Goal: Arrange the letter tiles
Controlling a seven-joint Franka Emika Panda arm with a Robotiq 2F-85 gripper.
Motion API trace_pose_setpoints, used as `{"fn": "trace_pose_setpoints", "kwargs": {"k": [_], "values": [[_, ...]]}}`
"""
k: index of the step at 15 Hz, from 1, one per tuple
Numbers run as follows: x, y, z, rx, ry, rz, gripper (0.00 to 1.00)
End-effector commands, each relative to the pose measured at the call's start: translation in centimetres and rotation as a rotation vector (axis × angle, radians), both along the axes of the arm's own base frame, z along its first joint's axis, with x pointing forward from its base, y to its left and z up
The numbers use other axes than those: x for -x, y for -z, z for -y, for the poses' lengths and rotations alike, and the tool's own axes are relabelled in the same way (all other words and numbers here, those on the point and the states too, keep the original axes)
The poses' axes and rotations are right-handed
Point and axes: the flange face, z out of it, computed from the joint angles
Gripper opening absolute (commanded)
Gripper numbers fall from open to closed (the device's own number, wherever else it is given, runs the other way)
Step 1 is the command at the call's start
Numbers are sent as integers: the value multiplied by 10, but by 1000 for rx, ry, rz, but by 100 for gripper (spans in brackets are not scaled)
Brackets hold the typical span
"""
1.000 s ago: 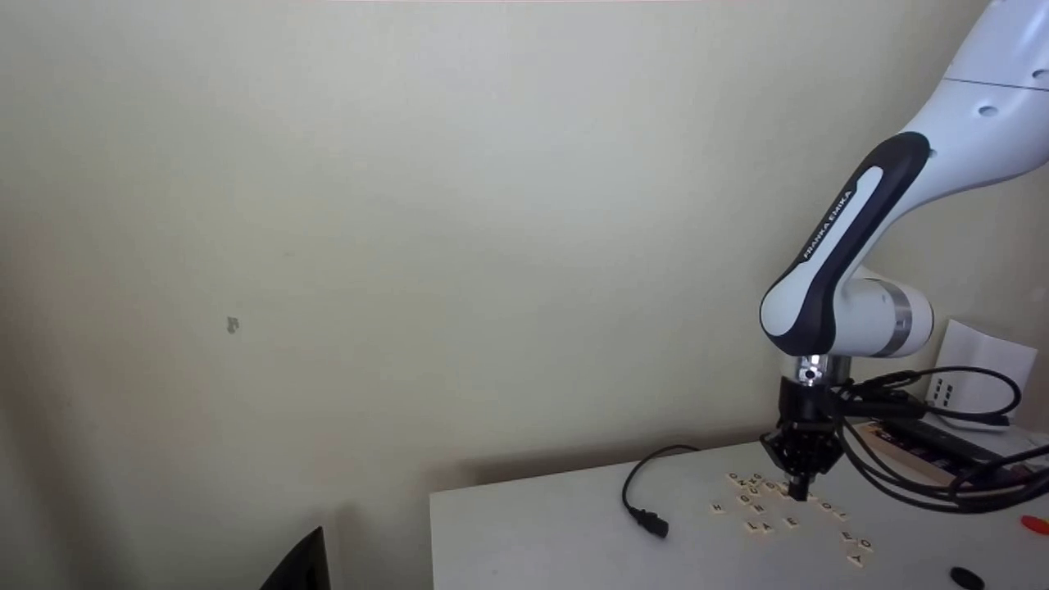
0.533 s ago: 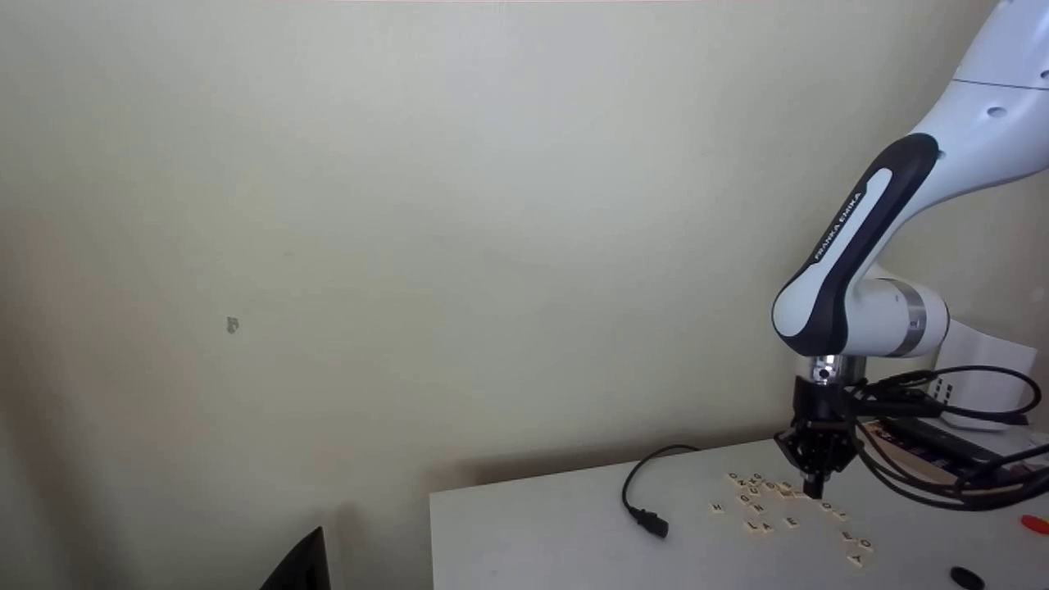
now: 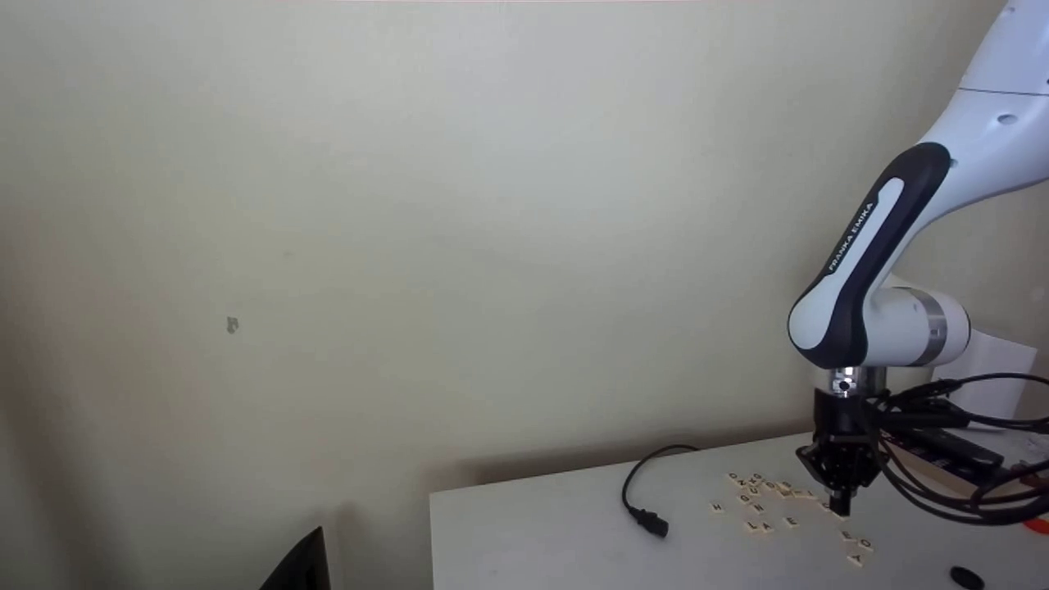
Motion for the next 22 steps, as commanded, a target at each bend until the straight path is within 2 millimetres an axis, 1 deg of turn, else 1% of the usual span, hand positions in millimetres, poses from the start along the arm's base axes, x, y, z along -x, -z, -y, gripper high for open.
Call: {"fn": "trace_pose_setpoints", "kwargs": {"k": [1,5,14,22], "values": [[9,5,-1,14,-38,-27,0],[11,13,0,17,-40,-28,0],[12,27,10,36,-9,18,0],[15,39,3,16,-17,-6,0]]}}
